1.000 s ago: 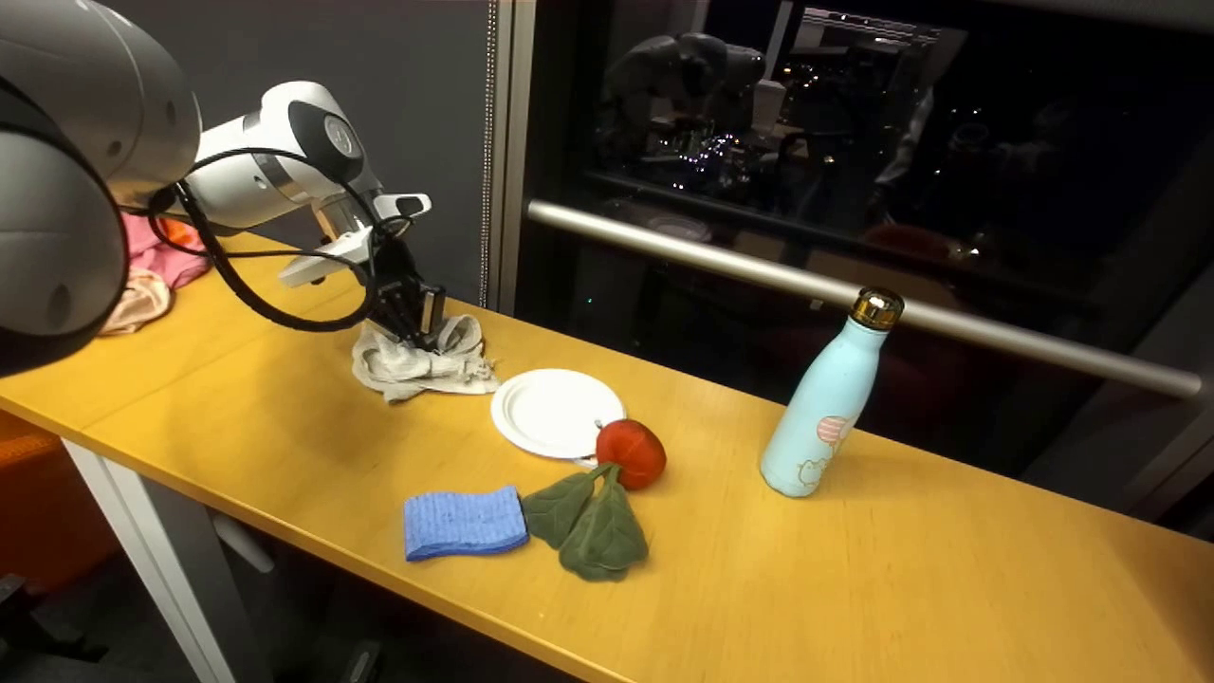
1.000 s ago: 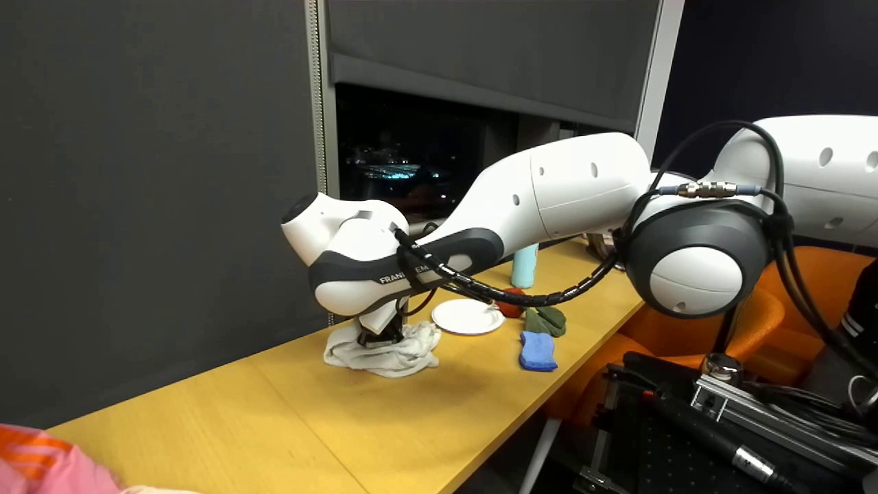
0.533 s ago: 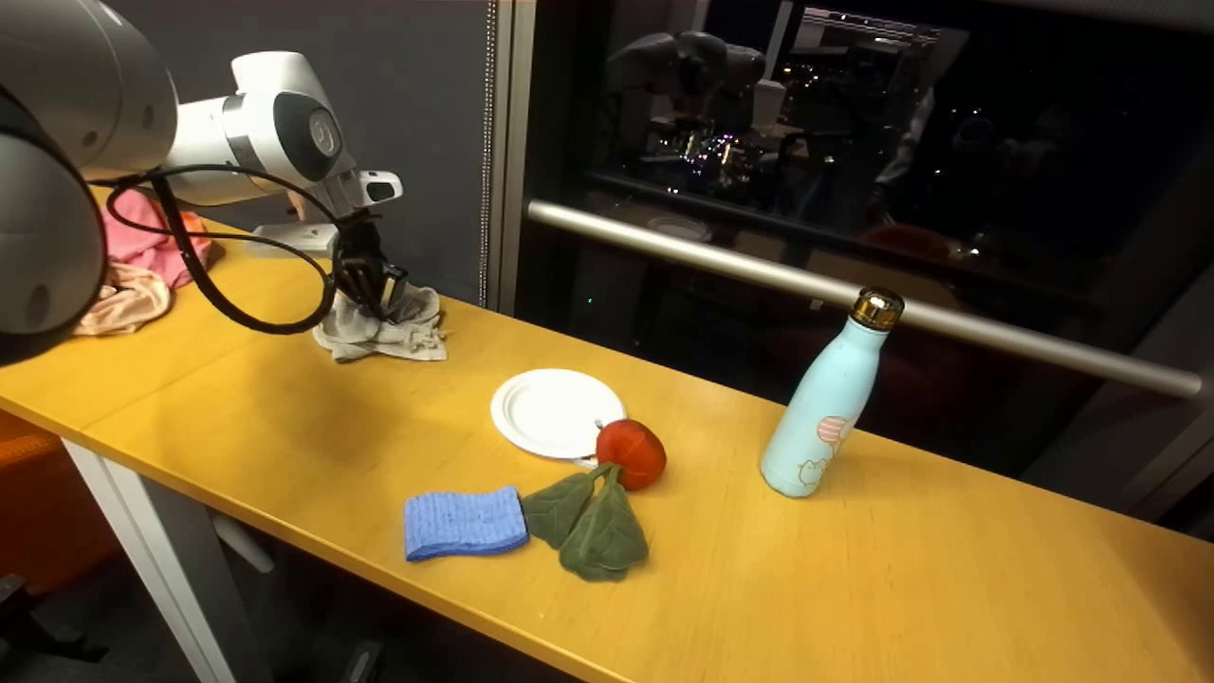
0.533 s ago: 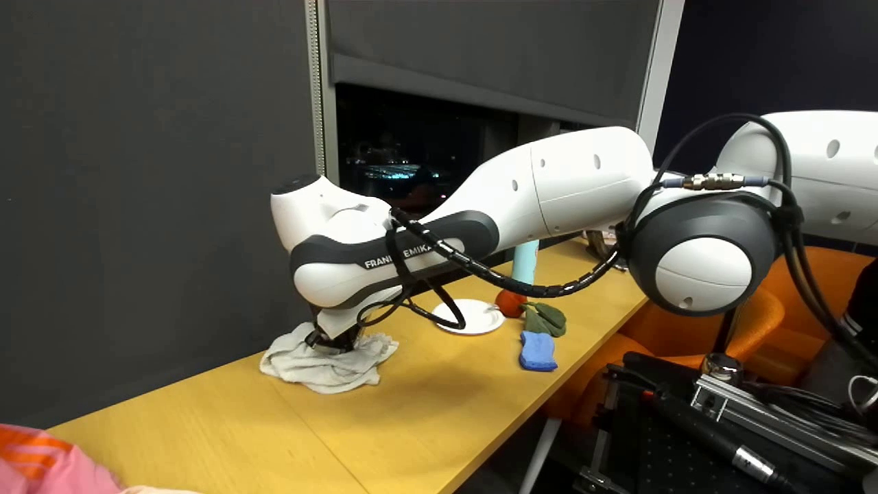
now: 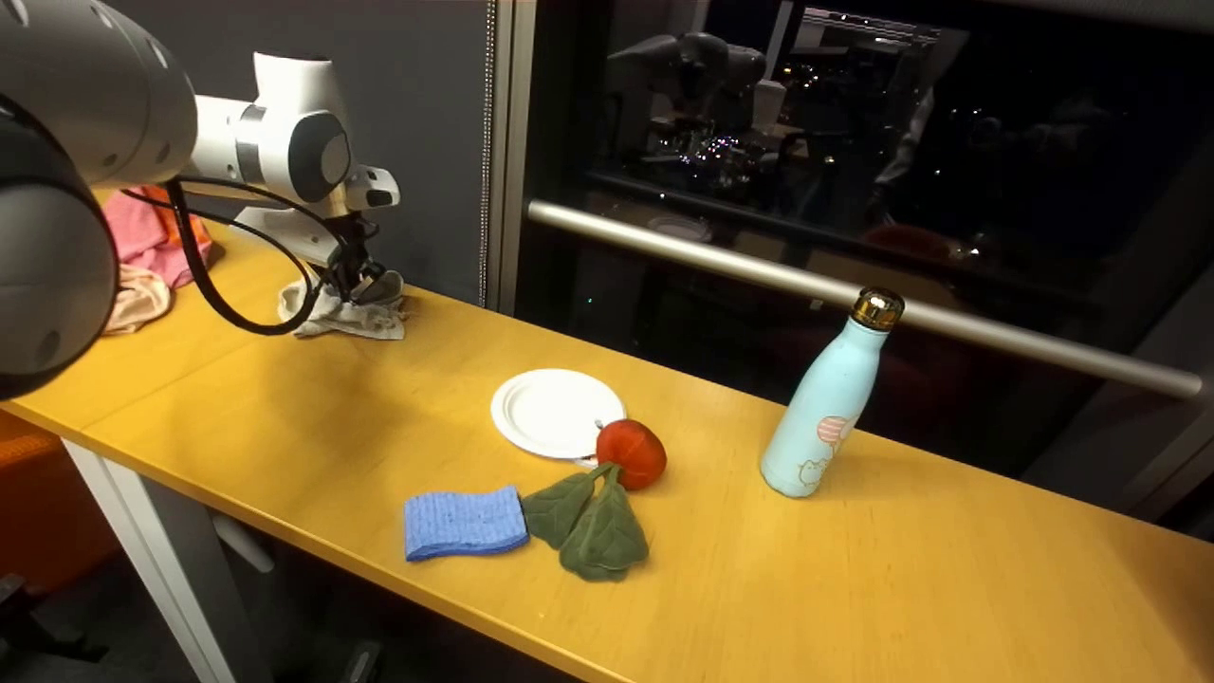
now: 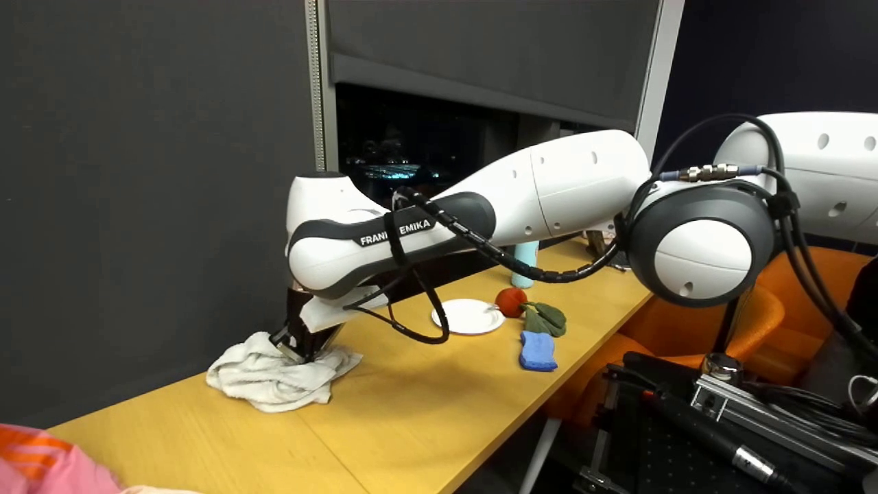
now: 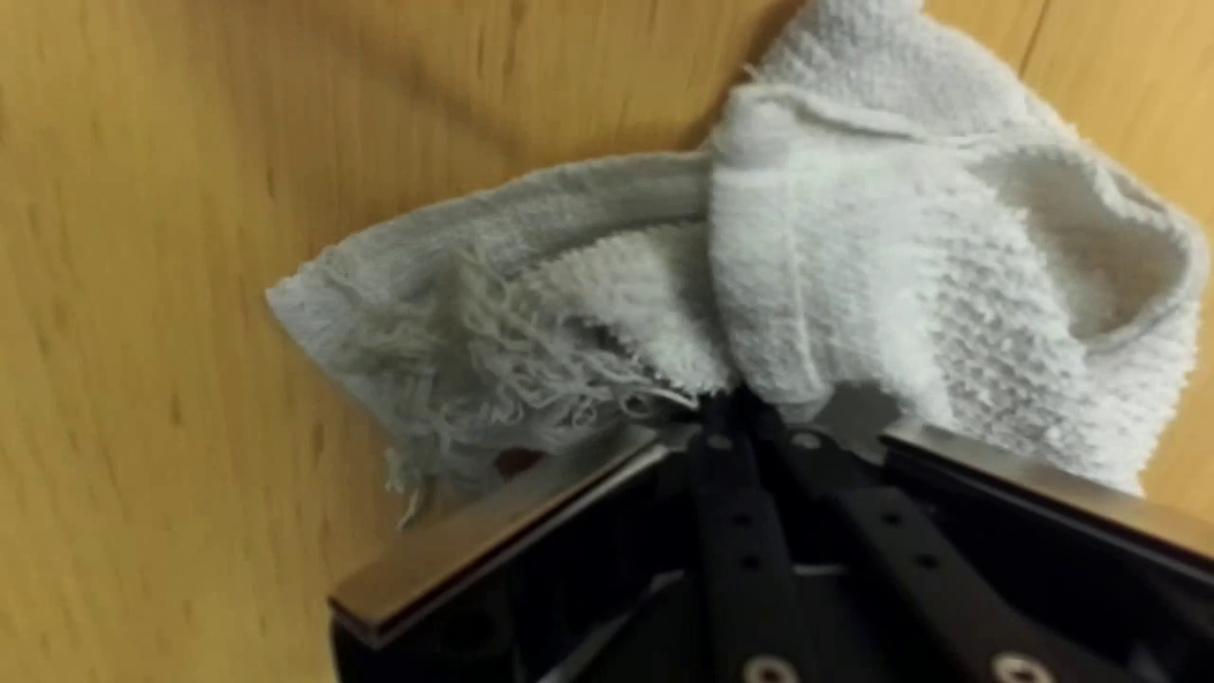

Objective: Clean the table using the towel

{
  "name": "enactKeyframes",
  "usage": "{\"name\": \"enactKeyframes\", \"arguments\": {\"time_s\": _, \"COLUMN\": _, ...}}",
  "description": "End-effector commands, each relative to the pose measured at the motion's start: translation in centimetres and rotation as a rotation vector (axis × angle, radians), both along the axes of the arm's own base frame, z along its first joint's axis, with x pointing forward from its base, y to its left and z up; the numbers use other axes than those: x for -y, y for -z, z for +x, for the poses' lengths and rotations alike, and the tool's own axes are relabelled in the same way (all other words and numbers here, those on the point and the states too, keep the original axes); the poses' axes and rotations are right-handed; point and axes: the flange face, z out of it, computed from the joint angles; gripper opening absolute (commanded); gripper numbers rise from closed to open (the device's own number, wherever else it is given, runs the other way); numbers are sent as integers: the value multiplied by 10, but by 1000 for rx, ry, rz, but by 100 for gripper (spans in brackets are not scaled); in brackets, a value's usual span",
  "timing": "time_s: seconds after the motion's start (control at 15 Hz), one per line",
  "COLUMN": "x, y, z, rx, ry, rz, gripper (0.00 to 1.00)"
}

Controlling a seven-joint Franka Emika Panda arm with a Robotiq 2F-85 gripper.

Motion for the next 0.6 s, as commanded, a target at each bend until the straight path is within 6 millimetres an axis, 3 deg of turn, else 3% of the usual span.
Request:
{"name": "enactKeyframes", "arguments": {"time_s": 0.0, "x": 18, "y": 1, "z": -1, "rx": -79, "ry": -90, "rz": 155, "gripper": 1}}
{"name": "enactKeyframes", "arguments": {"time_s": 0.13, "x": 36, "y": -5, "z": -5, "rx": -157, "ry": -115, "rz": 184, "gripper": 1}}
{"name": "enactKeyframes", "arguments": {"time_s": 0.53, "x": 95, "y": -27, "z": -16, "rx": -335, "ry": -99, "rz": 47, "gripper": 1}}
